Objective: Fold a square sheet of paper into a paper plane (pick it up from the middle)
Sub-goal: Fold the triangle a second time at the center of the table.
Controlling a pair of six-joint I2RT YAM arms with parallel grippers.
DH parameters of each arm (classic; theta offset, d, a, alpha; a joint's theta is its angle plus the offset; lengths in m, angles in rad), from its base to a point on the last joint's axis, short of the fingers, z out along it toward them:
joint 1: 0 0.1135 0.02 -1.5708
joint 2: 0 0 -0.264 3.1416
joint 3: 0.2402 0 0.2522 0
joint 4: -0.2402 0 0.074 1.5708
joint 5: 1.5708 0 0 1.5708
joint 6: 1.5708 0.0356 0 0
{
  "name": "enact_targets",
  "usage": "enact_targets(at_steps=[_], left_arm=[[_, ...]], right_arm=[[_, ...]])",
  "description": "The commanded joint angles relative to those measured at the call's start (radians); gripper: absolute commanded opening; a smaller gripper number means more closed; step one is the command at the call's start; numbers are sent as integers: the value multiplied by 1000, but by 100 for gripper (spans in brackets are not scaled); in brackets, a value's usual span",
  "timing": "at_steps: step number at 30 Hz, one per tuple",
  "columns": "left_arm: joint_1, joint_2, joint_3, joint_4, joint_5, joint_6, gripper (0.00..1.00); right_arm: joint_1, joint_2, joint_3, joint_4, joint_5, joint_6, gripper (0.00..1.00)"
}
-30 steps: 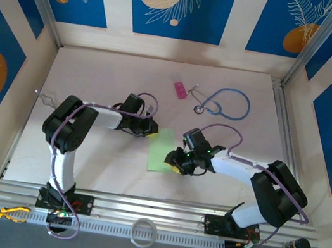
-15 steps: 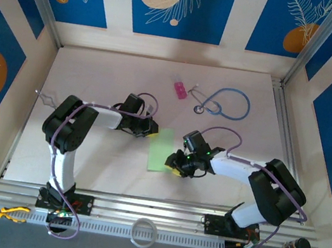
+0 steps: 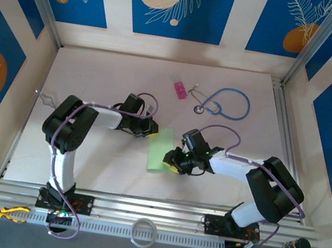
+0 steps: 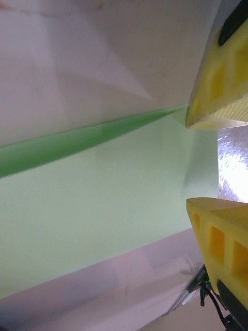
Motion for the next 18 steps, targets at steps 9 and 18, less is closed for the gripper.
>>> enact_targets(at_steps=[9,18], left_arm=[[9,33,-15,-54,-22,-5,17],[9,35,-17,-54,-24,-7,17]], right_arm=[[-22,-7,73,-89,1,-61,42],[2,-80,-35,-113,9,3,43]])
